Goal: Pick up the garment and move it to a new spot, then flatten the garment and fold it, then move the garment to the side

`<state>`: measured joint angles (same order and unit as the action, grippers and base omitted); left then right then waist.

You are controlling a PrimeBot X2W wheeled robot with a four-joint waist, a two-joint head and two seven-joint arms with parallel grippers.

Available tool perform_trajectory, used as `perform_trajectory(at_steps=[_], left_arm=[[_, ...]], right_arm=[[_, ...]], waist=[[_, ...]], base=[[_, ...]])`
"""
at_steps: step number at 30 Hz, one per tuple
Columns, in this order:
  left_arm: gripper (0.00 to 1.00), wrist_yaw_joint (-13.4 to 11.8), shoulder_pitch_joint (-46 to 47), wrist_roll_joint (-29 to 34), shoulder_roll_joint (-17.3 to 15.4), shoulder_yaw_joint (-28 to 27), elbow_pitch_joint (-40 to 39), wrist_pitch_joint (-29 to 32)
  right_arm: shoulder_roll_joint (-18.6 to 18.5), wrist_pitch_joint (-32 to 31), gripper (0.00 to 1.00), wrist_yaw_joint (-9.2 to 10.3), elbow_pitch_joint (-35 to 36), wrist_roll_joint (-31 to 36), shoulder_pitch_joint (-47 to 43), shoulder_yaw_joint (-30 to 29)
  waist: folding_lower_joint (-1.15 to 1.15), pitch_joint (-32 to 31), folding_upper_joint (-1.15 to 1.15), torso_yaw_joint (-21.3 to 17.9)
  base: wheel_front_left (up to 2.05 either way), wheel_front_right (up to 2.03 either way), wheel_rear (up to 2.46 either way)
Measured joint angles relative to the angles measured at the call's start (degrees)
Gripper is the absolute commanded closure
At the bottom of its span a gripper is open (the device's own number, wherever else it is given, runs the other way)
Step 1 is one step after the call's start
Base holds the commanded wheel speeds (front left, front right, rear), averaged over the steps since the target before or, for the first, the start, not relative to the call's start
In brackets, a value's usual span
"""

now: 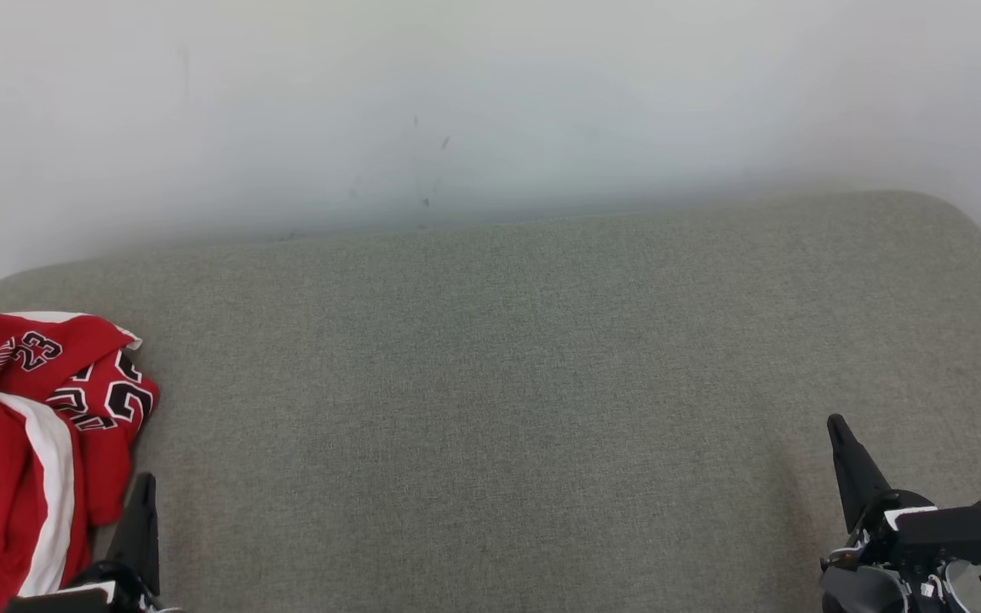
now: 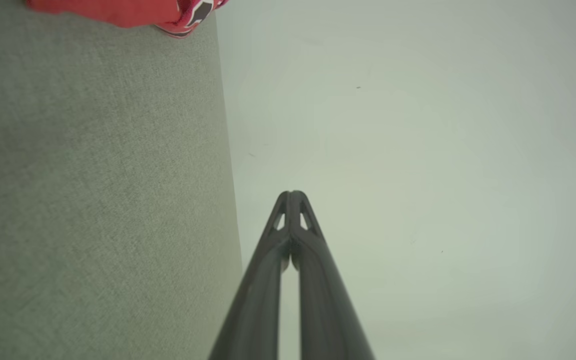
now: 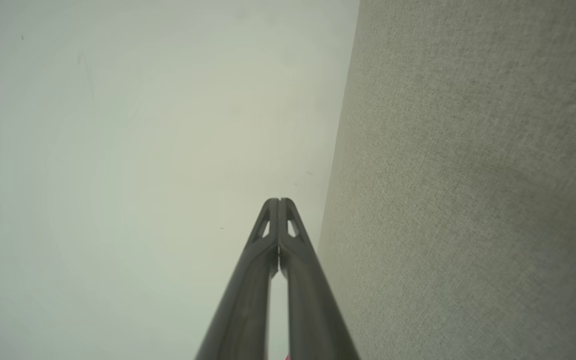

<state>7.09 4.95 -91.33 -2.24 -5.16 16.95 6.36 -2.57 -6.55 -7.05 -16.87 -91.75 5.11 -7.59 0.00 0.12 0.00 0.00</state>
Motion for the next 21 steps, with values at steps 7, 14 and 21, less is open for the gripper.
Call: perform_trajectory(at_steps=[7,14,21], left_arm=[[0.00,-0.1,-2.1,0.0,0.9,0.4,2.7,-0.1],[0.00,-0.1,-2.3,1.2,0.9,1.2,2.8,-1.5],[0.00,-1.4,-2.0,5.4,0.2,2.9,2.7,-3.0]], right_arm=[[0.7,0.0,0.00,0.04,-2.9,0.0,-2.7,0.3],[0.7,1.5,0.00,0.07,-3.0,1.6,-2.3,1.7],[-0.2,2.8,0.00,1.13,-3.0,6.9,-1.8,4.2]], waist=[[0.00,0.0,0.00,0.0],[0.00,0.0,0.00,0.0],[0.01,0.0,0.00,0.0]], base=[[0.00,0.00,0.00],[0.00,0.00,0.00],[0.00,0.00,0.00]])
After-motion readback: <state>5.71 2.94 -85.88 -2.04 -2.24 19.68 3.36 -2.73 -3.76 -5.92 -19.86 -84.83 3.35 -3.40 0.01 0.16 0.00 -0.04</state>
